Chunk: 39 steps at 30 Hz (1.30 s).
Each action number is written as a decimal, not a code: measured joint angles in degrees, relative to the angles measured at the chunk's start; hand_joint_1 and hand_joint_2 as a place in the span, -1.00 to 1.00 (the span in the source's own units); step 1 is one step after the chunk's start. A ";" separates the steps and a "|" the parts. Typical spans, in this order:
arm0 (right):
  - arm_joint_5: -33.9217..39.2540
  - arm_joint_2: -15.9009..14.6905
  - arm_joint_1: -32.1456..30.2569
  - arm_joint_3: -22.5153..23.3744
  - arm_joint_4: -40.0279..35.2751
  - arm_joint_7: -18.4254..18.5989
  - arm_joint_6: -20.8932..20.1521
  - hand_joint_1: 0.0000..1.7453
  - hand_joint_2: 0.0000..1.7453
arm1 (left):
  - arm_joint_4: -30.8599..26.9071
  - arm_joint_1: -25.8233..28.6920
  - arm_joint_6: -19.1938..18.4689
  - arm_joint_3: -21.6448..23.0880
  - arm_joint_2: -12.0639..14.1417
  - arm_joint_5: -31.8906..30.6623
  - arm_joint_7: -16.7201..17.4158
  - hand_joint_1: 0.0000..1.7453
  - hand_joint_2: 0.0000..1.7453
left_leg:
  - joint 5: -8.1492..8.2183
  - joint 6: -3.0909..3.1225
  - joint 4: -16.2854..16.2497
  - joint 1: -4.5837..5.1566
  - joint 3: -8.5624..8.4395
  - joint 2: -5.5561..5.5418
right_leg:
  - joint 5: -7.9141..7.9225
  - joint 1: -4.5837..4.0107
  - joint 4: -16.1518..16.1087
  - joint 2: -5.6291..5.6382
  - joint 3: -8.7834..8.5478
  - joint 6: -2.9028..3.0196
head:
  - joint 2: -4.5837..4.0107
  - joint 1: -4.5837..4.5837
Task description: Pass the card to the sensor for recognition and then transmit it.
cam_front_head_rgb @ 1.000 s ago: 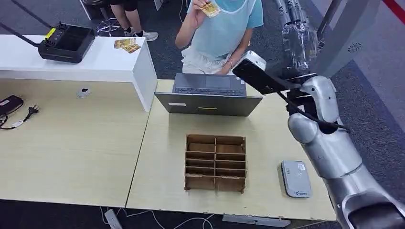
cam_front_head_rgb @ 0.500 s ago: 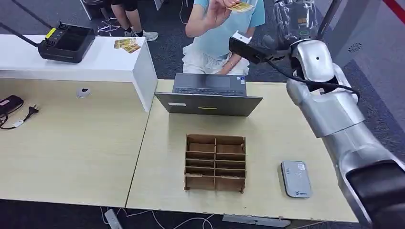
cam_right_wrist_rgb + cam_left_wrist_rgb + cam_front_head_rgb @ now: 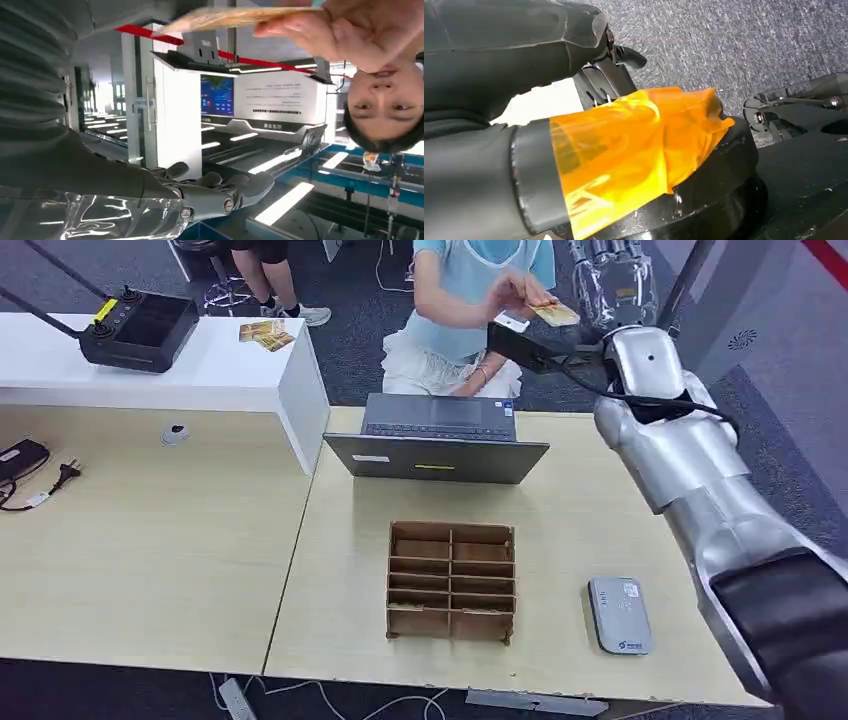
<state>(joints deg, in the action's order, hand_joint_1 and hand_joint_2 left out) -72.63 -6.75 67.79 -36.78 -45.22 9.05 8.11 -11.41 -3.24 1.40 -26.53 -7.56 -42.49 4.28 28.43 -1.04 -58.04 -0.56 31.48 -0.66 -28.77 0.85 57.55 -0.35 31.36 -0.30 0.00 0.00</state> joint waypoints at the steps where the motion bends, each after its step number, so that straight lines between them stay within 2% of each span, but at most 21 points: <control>1: 0.07 0.00 0.00 0.24 0.28 0.00 0.09 1.00 1.00 | 0.00 0.00 0.00 0.00 -0.02 -0.13 0.00 -1.00 -1.00 | 0.00 0.00 0.00 0.00 0.00 0.00 | 0.00 0.00 0.00 0.00 0.00 0.00 | 0.00 -0.02; 22: 1.75 0.22 -0.44 4.09 1.68 -0.94 0.79 1.00 1.00 | 0.00 0.01 0.13 -0.09 -0.02 -0.57 -0.09 -1.00 -1.00 | 0.00 0.00 0.00 0.00 0.01 0.01 | 0.00 0.00 0.00 0.01 0.02 0.00 | 0.00 0.00; 30: 4.16 0.50 -1.46 6.12 1.44 -1.01 2.62 1.00 1.00 | 0.02 0.02 0.22 -0.31 -0.04 -0.70 -0.09 -1.00 -1.00 | 0.00 0.00 0.00 0.00 0.01 0.01 | 0.00 0.00 0.00 0.01 0.03 0.00 | 0.00 -0.02; 35: 11.96 0.68 -3.81 9.74 -1.29 -2.62 3.04 1.00 1.00 | 0.02 0.07 0.37 -0.70 -0.04 -0.13 -0.11 -1.00 -1.00 | 0.00 0.00 0.00 0.00 0.01 0.00 | 0.00 0.00 0.00 0.01 0.03 0.00 | 0.00 0.00; 39: 24.02 0.68 -6.28 14.66 -5.28 -3.82 -1.52 1.00 1.00 | 0.02 0.16 0.55 -1.81 -0.13 0.70 -0.46 -1.00 -1.00 | 0.00 0.00 0.00 0.00 0.01 0.00 | 0.00 0.00 0.00 0.01 0.04 0.00 | 0.00 -0.02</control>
<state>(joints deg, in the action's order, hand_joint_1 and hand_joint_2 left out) -48.61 -6.08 61.51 -22.13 -50.51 5.22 6.59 -11.39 -3.08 1.95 -28.35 -7.69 -41.79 3.82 28.43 -1.04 -58.04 -0.56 31.49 -0.66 -28.77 0.85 57.55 -0.35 31.40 -0.30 0.00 -0.02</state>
